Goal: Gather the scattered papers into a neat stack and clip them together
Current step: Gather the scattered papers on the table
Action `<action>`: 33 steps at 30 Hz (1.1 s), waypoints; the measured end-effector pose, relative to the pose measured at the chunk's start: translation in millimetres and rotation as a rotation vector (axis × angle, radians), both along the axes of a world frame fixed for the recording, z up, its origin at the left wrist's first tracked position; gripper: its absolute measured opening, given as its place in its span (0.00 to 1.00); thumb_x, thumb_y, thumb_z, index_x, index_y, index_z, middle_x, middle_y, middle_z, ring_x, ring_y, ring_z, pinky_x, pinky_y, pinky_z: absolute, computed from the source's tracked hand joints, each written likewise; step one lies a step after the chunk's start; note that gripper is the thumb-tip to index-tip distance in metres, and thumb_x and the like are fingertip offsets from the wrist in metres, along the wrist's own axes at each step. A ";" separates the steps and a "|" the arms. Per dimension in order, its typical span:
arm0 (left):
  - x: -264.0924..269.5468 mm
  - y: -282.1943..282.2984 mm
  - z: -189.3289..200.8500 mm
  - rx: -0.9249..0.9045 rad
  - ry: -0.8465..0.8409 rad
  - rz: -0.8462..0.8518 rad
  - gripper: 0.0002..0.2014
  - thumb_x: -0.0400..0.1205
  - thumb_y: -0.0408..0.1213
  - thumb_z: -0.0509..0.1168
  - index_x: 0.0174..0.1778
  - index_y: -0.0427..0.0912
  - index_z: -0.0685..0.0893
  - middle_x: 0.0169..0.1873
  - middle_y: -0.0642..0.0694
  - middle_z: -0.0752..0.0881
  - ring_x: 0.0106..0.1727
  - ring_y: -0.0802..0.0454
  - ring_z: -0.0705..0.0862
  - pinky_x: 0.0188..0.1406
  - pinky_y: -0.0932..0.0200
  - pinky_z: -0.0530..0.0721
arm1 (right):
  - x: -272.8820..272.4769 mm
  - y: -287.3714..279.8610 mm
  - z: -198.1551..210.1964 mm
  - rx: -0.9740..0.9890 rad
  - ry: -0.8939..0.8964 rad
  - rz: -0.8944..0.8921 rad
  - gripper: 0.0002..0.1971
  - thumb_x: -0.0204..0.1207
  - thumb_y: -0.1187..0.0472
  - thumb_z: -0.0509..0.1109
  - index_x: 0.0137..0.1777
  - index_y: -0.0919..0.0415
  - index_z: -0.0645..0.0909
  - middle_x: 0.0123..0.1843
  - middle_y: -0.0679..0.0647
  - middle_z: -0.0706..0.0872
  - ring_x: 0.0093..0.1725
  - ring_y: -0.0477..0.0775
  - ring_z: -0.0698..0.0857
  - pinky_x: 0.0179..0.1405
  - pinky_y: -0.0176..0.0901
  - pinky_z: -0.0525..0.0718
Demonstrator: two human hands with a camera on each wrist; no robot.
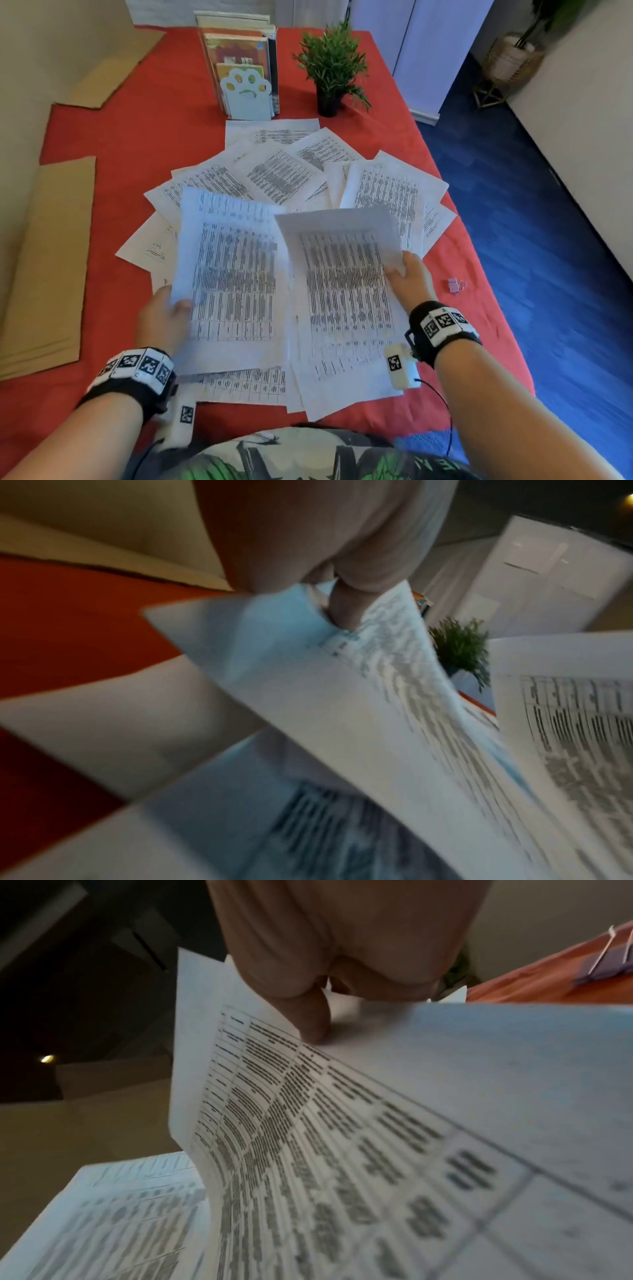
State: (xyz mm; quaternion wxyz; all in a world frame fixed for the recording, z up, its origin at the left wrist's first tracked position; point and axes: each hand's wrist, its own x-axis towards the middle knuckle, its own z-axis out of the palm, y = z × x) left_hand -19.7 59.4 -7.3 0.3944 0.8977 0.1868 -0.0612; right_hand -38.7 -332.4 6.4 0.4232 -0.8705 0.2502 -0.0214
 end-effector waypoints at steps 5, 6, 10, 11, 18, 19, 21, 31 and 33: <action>12.4 -18.3 1.3 -0.078 0.035 -0.013 0.11 0.84 0.37 0.61 0.53 0.31 0.79 0.43 0.43 0.82 0.45 0.44 0.80 0.43 0.55 0.72 | 49.0 -28.9 -5.8 -0.081 -0.001 -0.221 0.11 0.79 0.64 0.61 0.49 0.72 0.80 0.47 0.69 0.85 0.48 0.68 0.84 0.47 0.56 0.82; 15.6 -23.1 0.8 -0.083 0.045 0.003 0.12 0.84 0.39 0.60 0.52 0.31 0.79 0.39 0.42 0.81 0.42 0.42 0.80 0.39 0.55 0.72 | 59.9 -36.8 -6.8 -0.086 0.018 -0.248 0.11 0.79 0.63 0.61 0.52 0.71 0.81 0.48 0.69 0.85 0.51 0.69 0.85 0.50 0.56 0.82; 38.9 -30.1 -12.9 -0.082 0.087 0.172 0.14 0.83 0.44 0.59 0.51 0.36 0.80 0.45 0.33 0.85 0.46 0.33 0.84 0.42 0.48 0.80 | 95.0 -60.7 -13.1 -0.162 0.172 -0.264 0.15 0.78 0.62 0.62 0.59 0.70 0.82 0.59 0.70 0.83 0.56 0.70 0.83 0.57 0.54 0.80; 44.6 -30.0 -14.8 -0.062 0.091 0.221 0.14 0.82 0.44 0.59 0.51 0.35 0.81 0.47 0.31 0.85 0.47 0.32 0.84 0.46 0.44 0.83 | 101.0 -63.4 -15.7 -0.180 0.218 -0.261 0.16 0.77 0.62 0.62 0.60 0.70 0.81 0.61 0.69 0.81 0.57 0.70 0.83 0.58 0.53 0.80; 70.4 -33.4 -33.4 0.185 0.280 0.222 0.22 0.77 0.50 0.63 0.52 0.31 0.84 0.56 0.28 0.84 0.48 0.33 0.84 0.47 0.48 0.82 | 125.6 -67.2 -24.8 -0.309 0.463 -0.225 0.20 0.78 0.63 0.62 0.70 0.61 0.77 0.70 0.63 0.67 0.66 0.69 0.75 0.70 0.51 0.73; 71.8 -34.0 -36.8 0.224 0.331 0.217 0.26 0.75 0.53 0.62 0.58 0.34 0.83 0.65 0.28 0.79 0.55 0.32 0.82 0.56 0.47 0.82 | 126.6 -65.7 -24.4 -0.323 0.477 -0.205 0.21 0.77 0.65 0.62 0.70 0.61 0.77 0.70 0.63 0.67 0.65 0.69 0.76 0.69 0.51 0.73; 73.2 -35.4 -41.7 0.290 0.396 0.201 0.31 0.72 0.56 0.63 0.65 0.39 0.81 0.76 0.32 0.67 0.67 0.31 0.76 0.68 0.47 0.76 | 129.0 -62.5 -25.2 -0.347 0.482 -0.173 0.20 0.75 0.68 0.62 0.68 0.62 0.78 0.69 0.62 0.66 0.61 0.69 0.79 0.65 0.51 0.77; 67.2 -31.2 -47.1 0.302 0.190 0.270 0.12 0.66 0.33 0.70 0.41 0.29 0.86 0.62 0.27 0.79 0.57 0.27 0.82 0.60 0.38 0.83 | 130.1 -46.1 9.2 -0.011 -0.079 -0.133 0.15 0.79 0.70 0.61 0.64 0.61 0.74 0.50 0.55 0.80 0.49 0.56 0.80 0.44 0.39 0.72; 61.4 -30.2 -40.9 0.263 0.125 0.260 0.10 0.67 0.31 0.69 0.40 0.29 0.86 0.60 0.31 0.81 0.57 0.28 0.82 0.58 0.38 0.84 | 120.2 -50.2 15.6 0.100 -0.172 -0.167 0.29 0.78 0.71 0.62 0.78 0.55 0.63 0.55 0.54 0.79 0.53 0.53 0.79 0.53 0.40 0.73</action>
